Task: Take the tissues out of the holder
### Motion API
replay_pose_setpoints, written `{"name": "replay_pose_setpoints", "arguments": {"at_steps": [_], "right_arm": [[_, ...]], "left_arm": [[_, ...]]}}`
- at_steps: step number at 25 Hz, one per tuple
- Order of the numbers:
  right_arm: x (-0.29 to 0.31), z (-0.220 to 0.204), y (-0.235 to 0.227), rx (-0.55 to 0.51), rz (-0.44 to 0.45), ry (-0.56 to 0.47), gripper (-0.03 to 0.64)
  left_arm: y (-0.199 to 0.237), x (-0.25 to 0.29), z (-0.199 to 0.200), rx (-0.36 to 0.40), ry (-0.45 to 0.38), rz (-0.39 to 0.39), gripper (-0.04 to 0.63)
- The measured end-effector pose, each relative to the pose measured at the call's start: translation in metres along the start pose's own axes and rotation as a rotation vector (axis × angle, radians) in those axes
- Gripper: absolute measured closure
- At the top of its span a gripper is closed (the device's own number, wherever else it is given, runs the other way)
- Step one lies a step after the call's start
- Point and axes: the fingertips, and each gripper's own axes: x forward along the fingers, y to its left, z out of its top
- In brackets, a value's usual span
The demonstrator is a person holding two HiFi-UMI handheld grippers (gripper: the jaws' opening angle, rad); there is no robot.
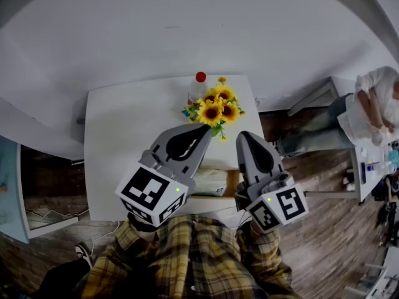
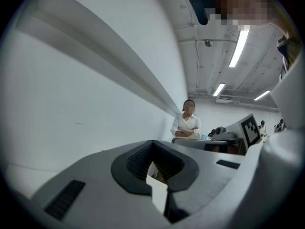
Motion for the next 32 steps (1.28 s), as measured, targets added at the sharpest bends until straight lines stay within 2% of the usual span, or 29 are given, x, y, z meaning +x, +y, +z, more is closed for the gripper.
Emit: {"name": "replay_pose_setpoints", "arguments": {"at_steps": [11,19,32], "right_arm": [[-0.003,0.019,-0.027,-0.008,0.033,-0.014,0.607],[-0.009,0.027,-0.034,0.009,0.083,-0.026,0.604],[-0.013,0.038,-0.017,-0.019,0.201,0.005,0.461]], "left_arm": [[0.000,0.009,0.014,-0.003,-0.045,0.082,0.581],[-0.005,0.013,0.025,0.017,-0.071,0.099,0.581],[-0.009,0.020,0.031,0.022,-0.080,0.087,0.581]]}}
